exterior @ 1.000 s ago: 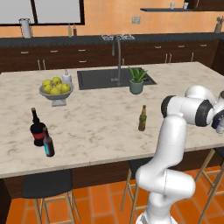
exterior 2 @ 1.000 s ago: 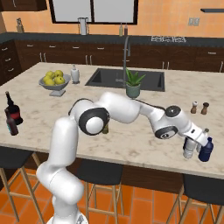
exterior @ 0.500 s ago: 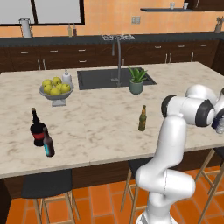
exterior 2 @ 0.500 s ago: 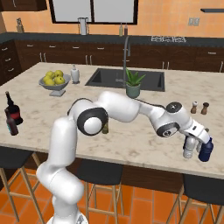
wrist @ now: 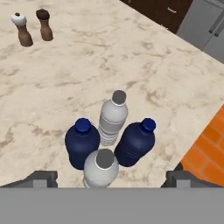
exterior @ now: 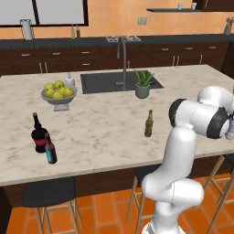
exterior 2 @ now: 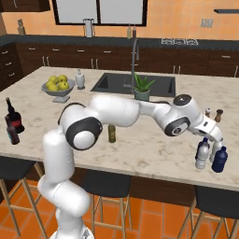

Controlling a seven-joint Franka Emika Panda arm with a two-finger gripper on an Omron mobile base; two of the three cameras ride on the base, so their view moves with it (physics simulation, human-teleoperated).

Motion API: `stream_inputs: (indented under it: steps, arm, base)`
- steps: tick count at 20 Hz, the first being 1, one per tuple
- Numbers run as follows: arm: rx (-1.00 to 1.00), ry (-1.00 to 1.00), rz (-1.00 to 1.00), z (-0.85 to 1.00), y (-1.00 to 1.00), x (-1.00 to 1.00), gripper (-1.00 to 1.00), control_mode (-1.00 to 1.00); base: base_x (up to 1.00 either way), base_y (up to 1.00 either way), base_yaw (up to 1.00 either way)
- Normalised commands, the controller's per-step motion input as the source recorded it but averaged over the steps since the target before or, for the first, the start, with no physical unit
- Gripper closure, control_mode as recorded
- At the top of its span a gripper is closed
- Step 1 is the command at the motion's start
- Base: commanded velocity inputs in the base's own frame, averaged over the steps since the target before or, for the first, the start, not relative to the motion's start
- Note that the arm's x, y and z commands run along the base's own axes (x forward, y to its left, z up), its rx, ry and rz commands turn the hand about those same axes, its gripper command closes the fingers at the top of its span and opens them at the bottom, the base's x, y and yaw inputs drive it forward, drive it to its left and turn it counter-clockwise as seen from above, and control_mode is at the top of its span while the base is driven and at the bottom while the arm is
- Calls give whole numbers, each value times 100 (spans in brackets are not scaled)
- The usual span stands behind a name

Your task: Move the plastic bottles in the middle to the plastics group, and the glass bottles in the middle to the glass group.

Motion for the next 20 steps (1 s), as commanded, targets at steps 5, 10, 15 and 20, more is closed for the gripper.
stream_inputs:
  steps: [5, 10, 15, 20]
  arm:
    - [-10, 26, 20, 34, 96, -27, -100, -100]
    - [-7, 28, 28, 21, 100, -18, -100, -100]
    - [0, 18, 25, 10, 100, -6, -100, -100]
    - [1, 2, 22, 11, 99, -1, -100, -100]
  base:
    - [0, 0, 0]
    - [0, 0, 0]
    - [0, 0, 0]
    - [0, 0, 0]
